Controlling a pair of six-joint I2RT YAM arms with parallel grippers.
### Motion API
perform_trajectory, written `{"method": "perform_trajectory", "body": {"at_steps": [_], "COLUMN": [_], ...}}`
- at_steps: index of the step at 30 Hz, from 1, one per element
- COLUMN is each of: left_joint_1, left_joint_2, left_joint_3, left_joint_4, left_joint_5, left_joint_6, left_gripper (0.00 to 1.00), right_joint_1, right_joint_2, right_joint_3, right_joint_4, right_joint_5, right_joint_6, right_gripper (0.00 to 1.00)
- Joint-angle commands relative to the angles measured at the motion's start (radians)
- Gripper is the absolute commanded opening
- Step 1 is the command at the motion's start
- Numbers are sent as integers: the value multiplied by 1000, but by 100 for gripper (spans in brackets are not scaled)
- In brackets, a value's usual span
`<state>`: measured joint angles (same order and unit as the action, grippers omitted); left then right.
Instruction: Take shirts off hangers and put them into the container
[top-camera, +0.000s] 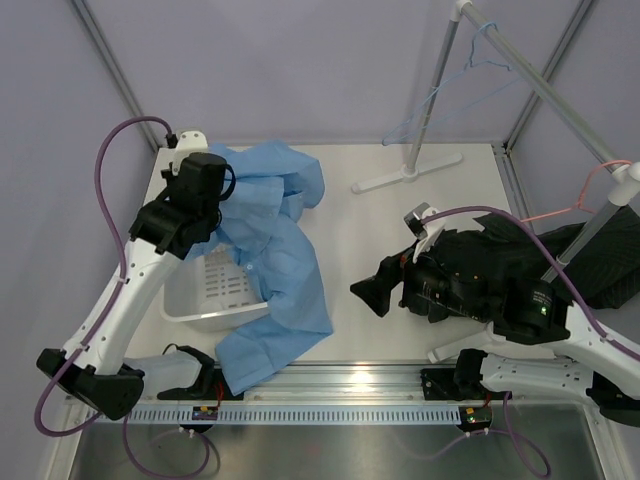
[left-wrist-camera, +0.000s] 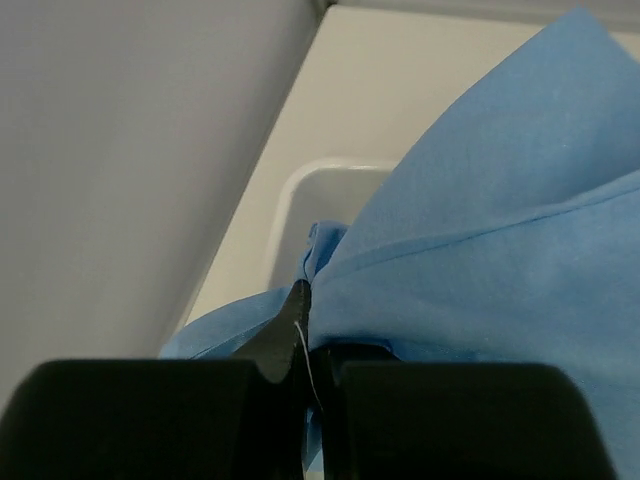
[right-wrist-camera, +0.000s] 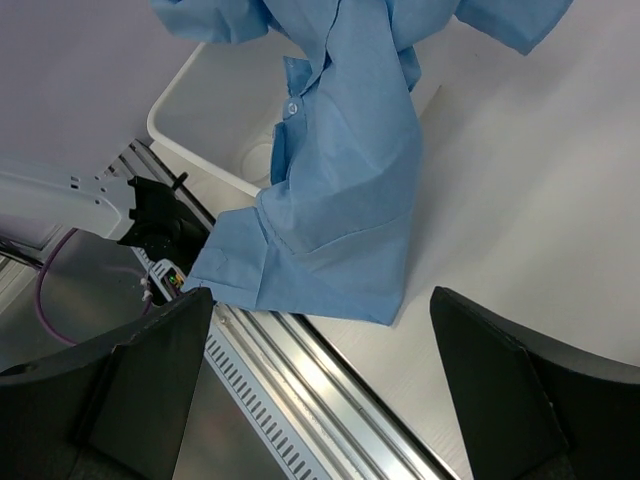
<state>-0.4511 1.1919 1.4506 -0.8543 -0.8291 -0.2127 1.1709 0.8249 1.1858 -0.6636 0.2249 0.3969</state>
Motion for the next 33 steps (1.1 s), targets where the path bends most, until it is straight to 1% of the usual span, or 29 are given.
{"method": "perform_trajectory", "body": {"at_steps": [1, 3, 5, 6, 10, 13, 14, 15, 17, 18, 20, 21, 23, 24, 26, 28, 31, 32, 33], "left_joint_1": [6, 6, 6, 6, 6, 6, 6, 6, 14, 18, 22, 22, 22, 22, 22, 22, 22, 22, 22], "left_joint_2": [-5, -40, -67, -80, -138, -201, -218, -233, -255, -252, -235, -230, -224, -219, -213, -207, -210, -210, -210], "left_joint_3": [-27, -62, -84, -93, -119, -159, -182, -188, -190, -185, -177, -174, -171, -164, -151, -130, -93, -84, -75], "left_joint_4": [-133, -163, -164, -164, -203, -128, -77, -56, -46, -52, -74, -77, -78, -77, -88, -103, -123, -130, -137], "left_joint_5": [-287, -347, -375, -411, -494, -509, -493, -443, -371, -269, -165, -77, -13, 30, 45, 61, 79, 82, 87], "left_joint_6": [-123, -140, -142, -139, -140, -57, -35, -8, -13, -20, -31, -40, -43, -47, -50, -45, -44, -44, -44], "left_gripper": [0, 0, 0, 0, 0, 0, 0, 0, 0, 0, 0, 0, 0, 0, 0, 0, 0, 0, 0], "right_joint_1": [7, 7, 7, 7, 7, 7, 9, 9, 9, 9, 9, 9, 9, 9, 9, 9, 9, 10, 10], "right_joint_2": [9, 29, 46, 72, 126, 160, 175, 180, 200, 210, 230, 233, 250, 255, 258, 260, 269, 279, 287], "right_joint_3": [3, 11, 24, 31, 84, 124, 130, 139, 147, 158, 159, 137, 112, 74, 13, -90, -219, -251, -302], "right_joint_4": [-5, -5, -4, -8, -16, -27, -28, -30, -33, -36, -21, -5, 15, 30, 85, 136, 228, 290, 318], "right_joint_5": [-13, -25, -41, -47, -73, -68, -65, -56, -42, -36, -47, -65, -76, -81, -78, -78, -29, -22, -35], "right_joint_6": [3, 6, 7, 7, 11, 11, 13, 11, 11, 10, 2, -4, -16, -20, -29, -38, -38, -35, -36], "right_gripper": [99, 99, 99, 99, 99, 99, 99, 99, 99, 99, 99, 99, 99, 99, 99, 99, 99, 99, 100]}}
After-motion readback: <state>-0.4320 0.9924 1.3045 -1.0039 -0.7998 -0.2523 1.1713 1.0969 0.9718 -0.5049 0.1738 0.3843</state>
